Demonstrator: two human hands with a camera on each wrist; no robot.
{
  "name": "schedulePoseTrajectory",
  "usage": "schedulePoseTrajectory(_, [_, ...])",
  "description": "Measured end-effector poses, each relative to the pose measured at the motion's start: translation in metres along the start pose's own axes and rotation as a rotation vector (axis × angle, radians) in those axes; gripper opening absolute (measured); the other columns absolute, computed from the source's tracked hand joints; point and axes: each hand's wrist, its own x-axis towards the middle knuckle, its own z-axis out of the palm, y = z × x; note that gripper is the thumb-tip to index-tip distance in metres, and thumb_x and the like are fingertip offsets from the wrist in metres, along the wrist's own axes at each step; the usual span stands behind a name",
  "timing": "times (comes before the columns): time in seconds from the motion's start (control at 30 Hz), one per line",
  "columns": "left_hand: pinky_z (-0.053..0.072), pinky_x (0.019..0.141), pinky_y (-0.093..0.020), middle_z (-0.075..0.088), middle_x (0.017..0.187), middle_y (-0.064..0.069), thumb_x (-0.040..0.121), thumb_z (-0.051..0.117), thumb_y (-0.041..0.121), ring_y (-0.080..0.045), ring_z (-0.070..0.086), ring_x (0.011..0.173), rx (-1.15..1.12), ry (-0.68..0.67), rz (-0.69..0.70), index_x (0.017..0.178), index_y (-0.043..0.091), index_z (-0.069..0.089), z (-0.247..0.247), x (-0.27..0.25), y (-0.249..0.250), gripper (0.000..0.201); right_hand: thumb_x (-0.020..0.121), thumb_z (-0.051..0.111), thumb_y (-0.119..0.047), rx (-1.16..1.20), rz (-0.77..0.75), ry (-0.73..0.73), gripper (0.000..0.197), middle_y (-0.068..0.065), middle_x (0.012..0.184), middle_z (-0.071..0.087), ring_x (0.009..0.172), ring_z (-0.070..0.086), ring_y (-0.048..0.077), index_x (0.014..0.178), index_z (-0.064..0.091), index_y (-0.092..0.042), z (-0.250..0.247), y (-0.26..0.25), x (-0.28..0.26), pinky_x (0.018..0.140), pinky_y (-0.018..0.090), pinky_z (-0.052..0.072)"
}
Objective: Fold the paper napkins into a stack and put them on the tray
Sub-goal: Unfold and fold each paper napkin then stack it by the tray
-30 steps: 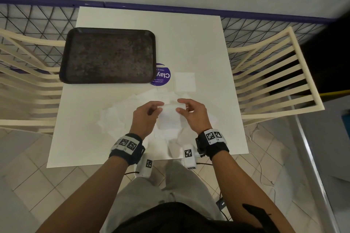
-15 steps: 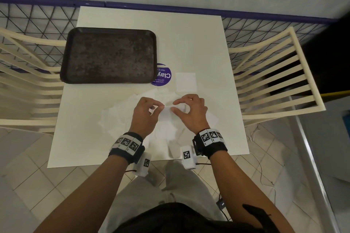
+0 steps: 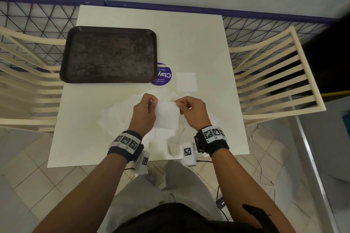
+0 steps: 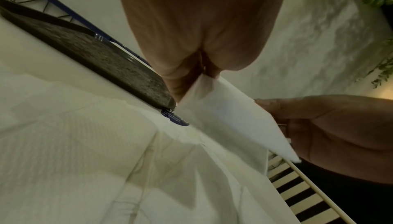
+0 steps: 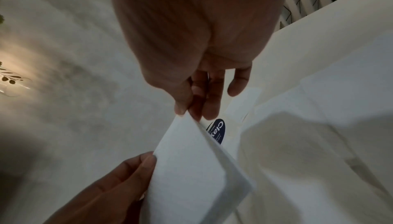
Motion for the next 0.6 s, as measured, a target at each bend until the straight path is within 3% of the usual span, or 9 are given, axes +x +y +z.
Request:
schedulePoseTrajectory(0.13, [0.04,0.059,-0.008,0.062,0.088,0.0,0.11,0.043,0.016,-0.006,0.056,0.073,-0.004,0.036,-0.006,0.113,0.013,0.053,0.005,0.001,0.006,0.011,0.095,0.067,-0.017,0.089,0.015,0.047,0.008,-0.001,0.072,0.069,0.062,0.062,0.009,0.093,0.075,-0.016,0.005,-0.002,0.001,0.066,0.012,0.048])
schedulePoseTrajectory(0.2, [0.04,0.057,-0.01,0.061,0.087,0.003,0.111,0.042,0.016,-0.006,0.056,0.073,-0.005,0.049,-0.04,0.115,0.011,0.052,0.007,0.003,0.006,0.012,0.095,0.068,-0.023,0.119,0.054,0.06,0.007,0.005,0.075,0.071,0.066,0.066,0.013,0.098,0.072,-0.019,0.008,-0.002,0.0,0.067,0.016,0.051])
schedulePoseTrajectory(0.3, [0.038,0.056,-0.011,0.06,0.087,0.004,0.111,0.04,0.016,-0.006,0.055,0.072,-0.004,0.059,-0.085,0.116,0.01,0.051,0.008,0.007,0.005,0.013,0.089,0.071,-0.033,0.076,0.167,0.005,0.015,0.003,0.077,0.074,0.071,0.071,0.016,0.101,0.068,-0.025,0.013,-0.002,-0.002,0.073,0.023,0.055])
schedulePoseTrajectory(0.5, [0.04,0.062,-0.014,0.059,0.088,0.009,0.111,0.041,0.019,-0.006,0.058,0.077,-0.02,0.046,-0.114,0.116,0.015,0.05,0.011,0.018,0.005,0.011,0.09,0.066,-0.019,0.03,0.215,-0.07,0.007,0.007,0.082,0.074,0.058,0.064,0.013,0.094,0.069,-0.014,0.014,0.008,0.005,0.06,0.016,0.048])
schedulePoseTrajectory(0.6, [0.045,0.064,-0.022,0.06,0.089,0.008,0.112,0.04,0.027,-0.008,0.061,0.078,-0.05,0.018,-0.169,0.125,0.02,0.049,0.013,0.017,0.002,0.017,0.09,0.066,-0.024,-0.018,0.209,-0.031,0.005,0.002,0.086,0.074,0.072,0.068,0.019,0.093,0.069,-0.021,0.008,0.019,0.026,0.078,0.032,0.057])
